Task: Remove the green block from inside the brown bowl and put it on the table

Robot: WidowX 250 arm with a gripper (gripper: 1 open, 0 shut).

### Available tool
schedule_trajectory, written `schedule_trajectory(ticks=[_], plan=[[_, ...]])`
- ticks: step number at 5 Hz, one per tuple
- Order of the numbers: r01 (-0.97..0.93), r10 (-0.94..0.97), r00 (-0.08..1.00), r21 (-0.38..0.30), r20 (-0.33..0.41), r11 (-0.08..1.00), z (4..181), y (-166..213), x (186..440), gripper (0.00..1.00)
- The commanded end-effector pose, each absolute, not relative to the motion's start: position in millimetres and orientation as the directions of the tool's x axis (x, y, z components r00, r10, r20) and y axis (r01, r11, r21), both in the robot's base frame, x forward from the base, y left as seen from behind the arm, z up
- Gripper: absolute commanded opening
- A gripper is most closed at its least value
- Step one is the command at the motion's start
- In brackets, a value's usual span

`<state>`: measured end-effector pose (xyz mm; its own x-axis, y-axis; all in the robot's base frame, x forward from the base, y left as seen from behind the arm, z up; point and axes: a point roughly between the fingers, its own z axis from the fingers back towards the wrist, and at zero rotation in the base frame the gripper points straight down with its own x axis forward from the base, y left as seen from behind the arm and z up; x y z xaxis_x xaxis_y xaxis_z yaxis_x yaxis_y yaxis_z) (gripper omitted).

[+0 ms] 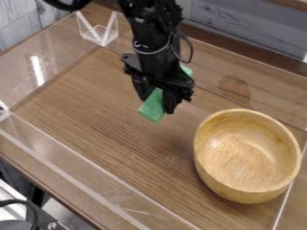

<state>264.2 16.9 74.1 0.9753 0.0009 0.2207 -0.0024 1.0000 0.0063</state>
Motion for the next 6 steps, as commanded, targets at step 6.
schedule_trajectory(ticks=[6], plan=[[-0.032, 0.031, 0.964, 0.001, 0.263, 0.999, 82.4, 26.7, 273.2, 0.00]])
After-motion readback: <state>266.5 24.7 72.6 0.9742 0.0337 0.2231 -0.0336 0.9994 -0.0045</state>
